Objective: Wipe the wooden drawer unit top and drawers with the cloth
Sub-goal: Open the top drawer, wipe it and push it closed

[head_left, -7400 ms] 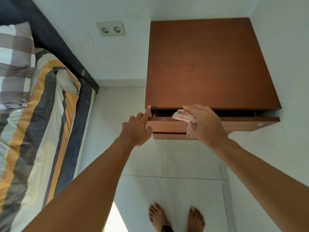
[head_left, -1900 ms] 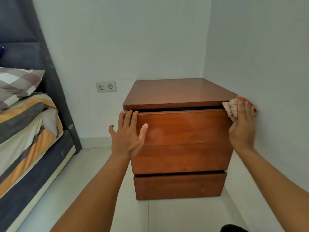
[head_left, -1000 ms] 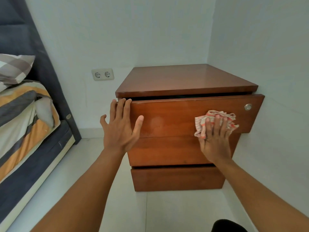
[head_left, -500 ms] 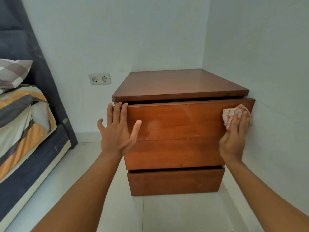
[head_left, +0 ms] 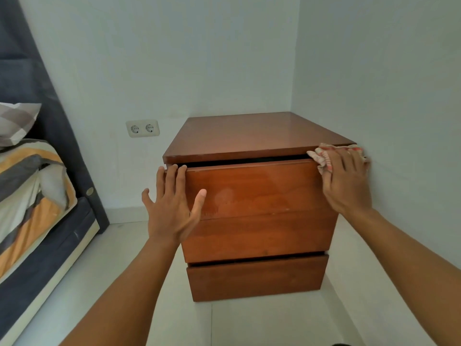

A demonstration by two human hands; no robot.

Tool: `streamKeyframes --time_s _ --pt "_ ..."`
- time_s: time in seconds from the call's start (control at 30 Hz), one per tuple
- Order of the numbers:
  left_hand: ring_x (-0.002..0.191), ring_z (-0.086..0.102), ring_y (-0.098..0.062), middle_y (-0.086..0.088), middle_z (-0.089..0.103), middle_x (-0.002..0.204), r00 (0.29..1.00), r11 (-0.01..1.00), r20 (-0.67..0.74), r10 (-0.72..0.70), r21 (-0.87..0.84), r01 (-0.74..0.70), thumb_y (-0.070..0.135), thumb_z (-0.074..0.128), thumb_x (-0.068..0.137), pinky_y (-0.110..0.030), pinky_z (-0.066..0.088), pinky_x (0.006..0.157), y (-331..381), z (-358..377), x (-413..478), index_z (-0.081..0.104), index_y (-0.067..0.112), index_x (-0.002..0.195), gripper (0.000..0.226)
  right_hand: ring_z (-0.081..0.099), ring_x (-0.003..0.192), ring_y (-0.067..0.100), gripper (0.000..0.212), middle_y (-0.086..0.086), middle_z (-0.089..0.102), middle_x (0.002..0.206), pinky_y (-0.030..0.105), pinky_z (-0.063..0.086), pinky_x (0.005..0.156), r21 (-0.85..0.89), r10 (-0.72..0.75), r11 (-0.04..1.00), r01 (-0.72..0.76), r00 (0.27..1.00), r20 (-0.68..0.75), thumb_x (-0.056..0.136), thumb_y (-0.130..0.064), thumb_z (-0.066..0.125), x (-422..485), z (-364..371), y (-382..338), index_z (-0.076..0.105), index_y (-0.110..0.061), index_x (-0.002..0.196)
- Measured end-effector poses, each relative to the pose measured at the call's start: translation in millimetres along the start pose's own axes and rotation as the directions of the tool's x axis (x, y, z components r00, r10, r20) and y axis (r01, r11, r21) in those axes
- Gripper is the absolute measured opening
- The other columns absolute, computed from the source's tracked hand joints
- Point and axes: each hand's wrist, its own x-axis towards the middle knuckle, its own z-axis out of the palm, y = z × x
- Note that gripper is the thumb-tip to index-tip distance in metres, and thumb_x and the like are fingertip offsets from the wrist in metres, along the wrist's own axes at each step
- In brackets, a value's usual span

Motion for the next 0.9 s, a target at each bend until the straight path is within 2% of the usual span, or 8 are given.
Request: streamKeyframes --time_s 0.17,0.3,0.43,0.53,0.63,0.7,0.8,0.9 --pt "0.158 0.009 -0.026 -0.001 0.019 0.169 1.0 1.0 0.024 0.006 0.009 -0.006 0.074 0.022 0.095 -0.071 0.016 0.117 -1 -4 1 0.024 0.025 0.159 0.08 0.038 0.138 0.042 0.05 0.017 0.051 0.142 0.052 0.022 0.124 -0.025 0.053 0.998 -0.051 0.996 0.071 0.096 -0.029 0.035 7 -4 14 0.05 -0.008 0.139" --pt "0.159 0.007 -0.026 0.0 0.017 0.17 0.998 1.0 0.066 0.012 0.016 -0.013 0.077 0.016 0.093 -0.072 0.013 0.116 0 -13 2 0.02 0.026 0.16 0.084 0.041 0.135 0.04 0.043 0.02 0.055 0.14 0.05 0.029 0.12 0.063 0.178 0.979 -0.191 0.969 0.171 0.097 -0.011 0.047 21 -18 -3 0.056 -0.006 0.139" --pt "0.159 0.0 -0.023 0.002 0.01 0.172 0.987 0.999 0.159 0.021 0.027 -0.025 0.08 0.01 0.09 -0.072 0.009 0.117 -4 -24 6 0.013 0.029 0.162 0.089 0.058 0.105 0.038 0.029 0.016 0.062 0.123 0.044 0.048 0.084 0.138 0.221 0.963 -0.233 0.971 0.092 0.097 -0.017 0.047 21 -59 -37 0.063 -0.01 0.12" --pt "0.159 -0.001 -0.023 0.002 0.007 0.172 0.977 1.0 0.214 0.009 -0.006 -0.008 0.079 0.019 0.091 -0.071 0.006 0.118 -1 -34 9 0.012 0.029 0.163 0.087 0.055 0.074 0.024 0.01 0.006 0.063 0.1 0.032 0.039 0.061 0.104 0.123 0.985 -0.137 0.984 0.129 0.095 -0.023 0.048 -5 -83 -67 0.056 -0.019 0.096" --pt "0.158 0.014 -0.024 0.001 0.021 0.169 0.994 0.991 0.098 0.057 -0.126 -0.044 0.066 0.034 0.094 -0.069 0.016 0.12 2 -35 -12 0.029 0.028 0.157 0.074 0.064 0.08 0.024 0.036 0.004 0.058 0.13 0.027 0.04 0.059 0.077 0.0 0.997 -0.022 0.96 0.279 0.097 -0.031 0.05 -38 -80 -91 0.053 -0.025 0.132" --pt "0.157 0.015 -0.025 0.0 0.022 0.168 0.994 0.988 0.076 0.078 -0.139 -0.067 0.061 0.04 0.094 -0.068 0.023 0.118 4 -23 -39 0.034 0.028 0.154 0.069 0.067 0.078 0.021 0.055 0.003 0.042 0.154 0.022 0.039 0.054 0.057 -0.07 0.997 0.052 0.921 0.382 0.1 -0.037 0.046 -59 -70 -108 0.036 -0.029 0.154" --pt "0.159 0.0 -0.026 -0.001 0.005 0.172 0.983 0.996 0.171 0.06 -0.078 -0.047 0.061 0.039 0.095 -0.068 0.017 0.119 5 1 -65 0.026 0.03 0.159 0.072 0.057 0.055 0.01 0.063 0.004 0.019 0.17 0.017 0.037 0.045 0.01 -0.092 0.995 0.098 0.88 0.466 0.102 -0.047 0.035 -87 -46 -130 0.018 -0.034 0.161" --pt "0.158 -0.014 -0.027 0.001 -0.013 0.172 0.974 1.0 0.227 0.027 0.004 -0.029 0.066 0.03 0.096 -0.066 0.003 0.119 1 16 -66 0.011 0.034 0.163 0.077 0.056 0.053 0.011 0.071 0.005 -0.001 0.172 0.017 0.043 0.044 -0.04 -0.084 0.992 0.119 0.865 0.494 0.101 -0.063 0.03 -100 -23 -142 0.003 -0.037 0.162"
